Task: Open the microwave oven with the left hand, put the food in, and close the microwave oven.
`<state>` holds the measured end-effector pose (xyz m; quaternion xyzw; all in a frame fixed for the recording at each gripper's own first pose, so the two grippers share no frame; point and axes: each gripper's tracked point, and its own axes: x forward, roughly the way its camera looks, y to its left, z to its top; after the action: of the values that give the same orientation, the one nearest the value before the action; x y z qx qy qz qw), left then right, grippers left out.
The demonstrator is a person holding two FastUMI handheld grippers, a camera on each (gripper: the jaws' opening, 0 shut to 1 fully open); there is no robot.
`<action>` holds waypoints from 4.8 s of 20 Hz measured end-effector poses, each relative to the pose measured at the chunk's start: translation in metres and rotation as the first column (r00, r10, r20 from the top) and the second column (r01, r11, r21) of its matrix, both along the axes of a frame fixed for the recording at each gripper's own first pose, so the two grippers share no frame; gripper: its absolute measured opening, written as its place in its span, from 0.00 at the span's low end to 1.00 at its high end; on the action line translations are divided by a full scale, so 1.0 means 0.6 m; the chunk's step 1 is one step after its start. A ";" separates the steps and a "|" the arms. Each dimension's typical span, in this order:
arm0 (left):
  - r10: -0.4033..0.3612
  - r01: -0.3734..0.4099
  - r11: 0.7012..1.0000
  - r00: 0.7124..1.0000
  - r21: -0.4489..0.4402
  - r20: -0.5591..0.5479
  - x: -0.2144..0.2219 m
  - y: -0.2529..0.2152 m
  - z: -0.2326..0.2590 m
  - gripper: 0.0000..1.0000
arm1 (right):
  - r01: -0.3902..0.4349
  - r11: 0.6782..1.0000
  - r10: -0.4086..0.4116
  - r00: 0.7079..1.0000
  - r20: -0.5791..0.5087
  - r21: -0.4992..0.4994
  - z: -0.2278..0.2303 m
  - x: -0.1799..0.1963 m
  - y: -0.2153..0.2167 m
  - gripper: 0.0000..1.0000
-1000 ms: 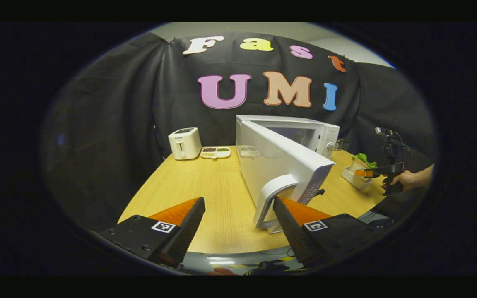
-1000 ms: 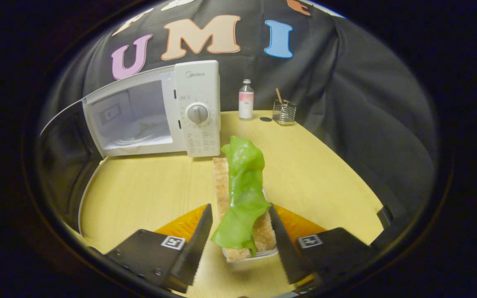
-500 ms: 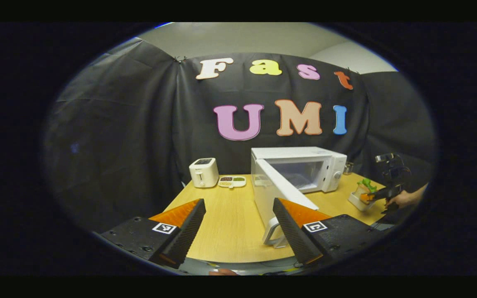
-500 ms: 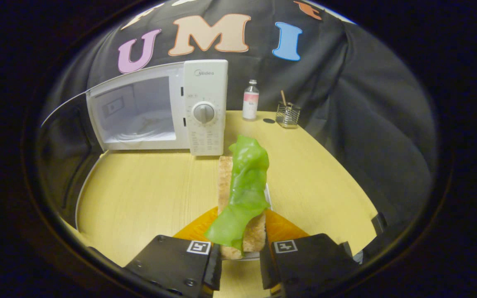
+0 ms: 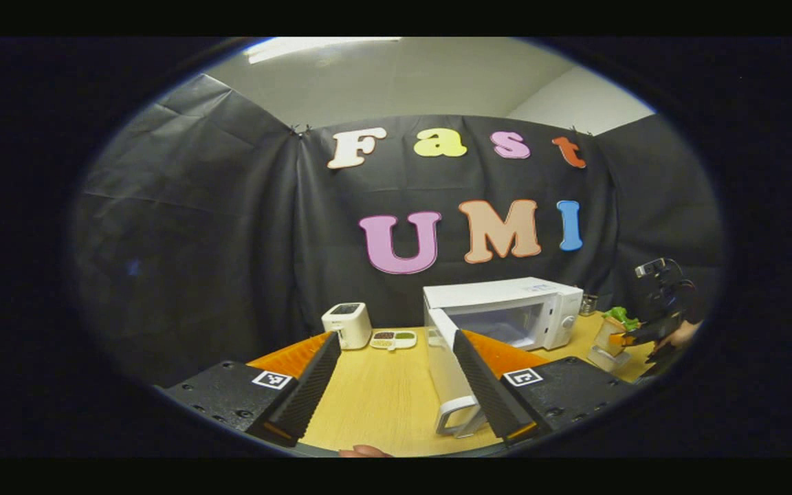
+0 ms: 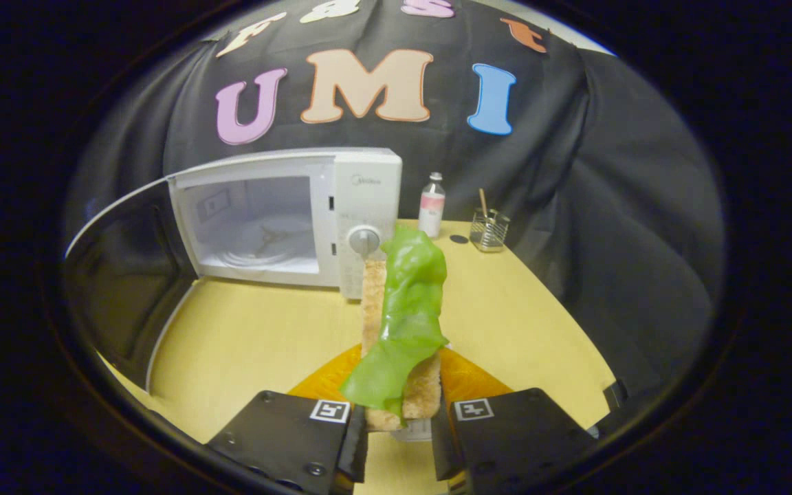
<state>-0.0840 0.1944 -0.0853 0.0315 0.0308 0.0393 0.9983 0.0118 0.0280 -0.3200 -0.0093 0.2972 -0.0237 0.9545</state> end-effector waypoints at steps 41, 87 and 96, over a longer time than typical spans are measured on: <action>0.252 -0.249 0.968 0.940 0.042 -0.230 -0.069 0.161 -0.117 0.98 | 0.323 0.693 -0.318 0.939 -0.129 0.644 -0.113 0.428 0.463 0.37; -0.029 0.025 0.999 0.975 -0.023 -0.221 -0.008 0.027 -0.187 0.70 | -0.137 0.960 0.030 0.916 0.400 0.243 0.334 0.070 0.175 0.99; -0.082 0.082 0.997 0.967 -0.013 -0.240 0.014 -0.013 -0.225 0.00 | -0.098 0.995 0.095 0.841 0.532 -0.024 0.406 0.040 0.109 0.92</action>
<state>-0.0755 0.1869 -0.2204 0.0359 0.1502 -0.0062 0.9880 0.0357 0.0933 -0.0762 -0.0153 0.0202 0.0232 0.9994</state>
